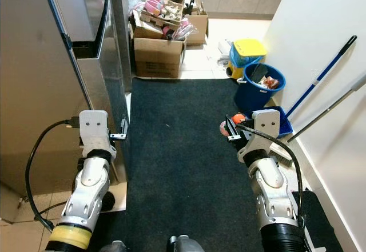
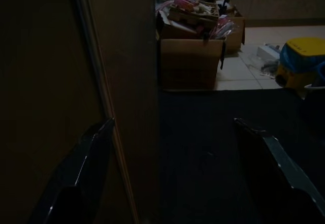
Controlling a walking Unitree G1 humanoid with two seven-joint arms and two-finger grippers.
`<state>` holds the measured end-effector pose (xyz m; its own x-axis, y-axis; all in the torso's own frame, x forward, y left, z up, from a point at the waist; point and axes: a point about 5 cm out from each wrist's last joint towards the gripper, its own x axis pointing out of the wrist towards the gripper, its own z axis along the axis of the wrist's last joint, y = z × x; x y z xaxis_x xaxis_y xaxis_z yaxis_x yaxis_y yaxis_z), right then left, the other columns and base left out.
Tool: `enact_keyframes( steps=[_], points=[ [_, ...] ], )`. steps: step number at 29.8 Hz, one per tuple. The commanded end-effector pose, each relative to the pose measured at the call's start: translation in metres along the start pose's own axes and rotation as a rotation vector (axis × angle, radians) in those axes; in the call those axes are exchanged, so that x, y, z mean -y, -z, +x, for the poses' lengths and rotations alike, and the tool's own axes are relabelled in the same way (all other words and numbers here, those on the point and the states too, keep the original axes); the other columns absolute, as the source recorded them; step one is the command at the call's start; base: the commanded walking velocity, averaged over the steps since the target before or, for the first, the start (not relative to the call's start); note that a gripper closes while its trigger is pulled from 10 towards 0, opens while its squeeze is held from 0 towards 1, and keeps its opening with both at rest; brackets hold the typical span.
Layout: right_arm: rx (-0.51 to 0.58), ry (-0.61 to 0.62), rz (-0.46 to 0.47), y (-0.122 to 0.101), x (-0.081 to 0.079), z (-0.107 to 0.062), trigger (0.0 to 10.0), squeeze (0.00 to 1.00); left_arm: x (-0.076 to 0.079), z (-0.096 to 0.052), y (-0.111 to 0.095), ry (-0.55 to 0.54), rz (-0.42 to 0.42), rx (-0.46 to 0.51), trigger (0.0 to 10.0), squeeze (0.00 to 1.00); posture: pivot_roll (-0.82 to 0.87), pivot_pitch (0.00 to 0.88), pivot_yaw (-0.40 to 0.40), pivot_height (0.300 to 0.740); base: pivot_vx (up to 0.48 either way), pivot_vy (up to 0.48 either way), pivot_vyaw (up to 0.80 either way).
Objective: Restocking fridge
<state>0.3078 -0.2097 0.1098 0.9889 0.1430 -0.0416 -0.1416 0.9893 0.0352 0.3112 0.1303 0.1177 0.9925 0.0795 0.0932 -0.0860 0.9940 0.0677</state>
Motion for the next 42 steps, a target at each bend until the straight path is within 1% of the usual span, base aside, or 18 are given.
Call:
enact_keyframes(
  steps=[1, 7, 8, 12, 13, 14, 15, 17, 20, 23, 25, 26, 31, 34, 35, 36, 37, 42],
  points=[
    [-0.006, 0.008, 0.001, 0.004, 0.001, -0.003, 10.0, 0.00, -0.004, 0.008, -0.003, -0.020, -0.009, 0.000, 10.0, 1.00, -0.09, 0.155, -0.098, 0.740, 0.000, 0.000, 0.00],
    [-0.003, 0.012, 0.004, 0.004, 0.001, -0.003, 10.0, 0.00, -0.016, 0.018, -0.009, -0.046, 0.010, 0.020, 10.0, 1.00, -0.09, 0.159, -0.098, 0.740, 0.000, 0.000, 0.00],
    [-0.003, 0.012, 0.004, 0.004, 0.001, -0.003, 10.0, 0.00, -0.016, 0.018, -0.009, -0.046, 0.010, 0.020, 10.0, 1.00, -0.09, 0.159, -0.098, 0.740, 0.000, 0.000, 0.00],
    [-0.004, 0.012, 0.005, 0.004, 0.001, -0.003, 10.0, 0.00, -0.021, 0.027, -0.013, -0.064, 0.022, 0.029, 10.0, 1.00, -0.09, 0.163, -0.096, 0.740, 0.000, 0.000, 0.00],
    [-0.003, 0.011, 0.007, 0.004, 0.000, -0.003, 10.0, 0.00, -0.022, 0.031, -0.016, -0.068, 0.029, 0.034, 5.5, 0.00, -0.09, 0.163, -0.095, 0.740, 0.000, 0.000, 0.00],
    [-0.001, 0.010, 0.009, 0.004, -0.001, -0.002, 10.0, 0.00, -0.024, 0.036, -0.019, -0.076, 0.036, 0.042, 0.0, 0.00, -0.09, 0.165, -0.094, 0.740, 0.000, 0.000, 0.00],
    [-0.001, 0.010, 0.009, 0.004, -0.001, -0.002, 10.0, 0.00, -0.024, 0.036, -0.019, -0.076, 0.036, 0.042, 0.0, 0.00, -0.09, 0.165, -0.094, 0.740, 0.000, 0.000, 0.00],
    [0.001, 0.009, 0.011, 0.004, -0.002, -0.002, 10.0, 0.00, -0.029, 0.041, -0.022, -0.086, 0.039, 0.052, 0.0, 0.00, -0.08, 0.166, -0.095, 0.740, 0.000, 0.000, 0.00],
    [0.001, 0.009, 0.011, 0.004, -0.002, -0.002, 10.0, 0.00, -0.029, 0.041, -0.022, -0.086, 0.039, 0.052, 0.0, 0.00, -0.08, 0.166, -0.095, 0.740, 0.000, 0.000, 0.00],
    [0.000, 0.009, 0.012, 0.005, -0.002, -0.001, 10.0, 0.00, -0.038, 0.051, -0.030, -0.109, 0.029, 0.068, 0.0, 0.00, -0.08, 0.166, -0.092, 0.740, 0.000, 0.000, 0.00],
    [0.000, 0.009, 0.012, 0.005, -0.002, -0.001, 10.0, 0.00, -0.038, 0.051, -0.030, -0.109, 0.029, 0.068, 0.0, 0.00, -0.08, 0.166, -0.092, 0.740, 0.000, 0.000, 0.00],
    [0.001, 0.009, 0.013, 0.005, -0.003, -0.001, 10.0, 0.00, -0.043, 0.055, -0.034, -0.122, 0.030, 0.077, 0.0, 0.00, -0.08, 0.167, -0.088, 0.740, 0.000, 0.000, 0.00],
    [0.002, 0.011, 0.015, 0.005, -0.003, -0.001, 10.0, 0.00, -0.050, 0.058, -0.035, -0.138, 0.039, 0.080, 0.0, 0.00, -0.08, 0.170, -0.090, 0.740, 0.000, 0.000, 0.00],
    [0.001, 0.011, 0.015, 0.005, -0.002, -0.002, 10.0, 0.00, -0.050, 0.058, -0.034, -0.140, 0.038, 0.076, 0.0, 0.00, -0.08, 0.170, -0.090, 0.740, 0.000, 0.000, 0.00],
    [0.000, 0.011, 0.014, 0.005, -0.002, -0.002, 10.0, 0.00, -0.048, 0.062, -0.034, -0.124, 0.033, 0.067, 0.0, 0.00, -0.08, 0.171, -0.095, 0.740, 0.000, 0.000, 0.00],
    [0.000, 0.011, 0.014, 0.005, -0.002, -0.002, 10.0, 0.00, -0.048, 0.062, -0.034, -0.124, 0.033, 0.067, 0.0, 0.00, -0.08, 0.171, -0.095, 0.740, 0.000, 0.000, 0.00],
    [0.000, 0.011, 0.013, 0.005, -0.002, -0.001, 10.0, 0.00, -0.047, 0.064, -0.035, -0.120, 0.033, 0.065, 10.0, 0.00, -0.08, 0.171, -0.095, 0.740, 0.000, 0.000, 0.00],
    [0.003, 0.010, 0.011, 0.004, -0.001, -0.001, 10.0, 0.00, -0.043, 0.070, -0.038, -0.113, 0.029, 0.067, 10.0, 0.00, -0.08, 0.170, -0.097, 0.740, 0.000, 0.000, 0.00]
  ],
)
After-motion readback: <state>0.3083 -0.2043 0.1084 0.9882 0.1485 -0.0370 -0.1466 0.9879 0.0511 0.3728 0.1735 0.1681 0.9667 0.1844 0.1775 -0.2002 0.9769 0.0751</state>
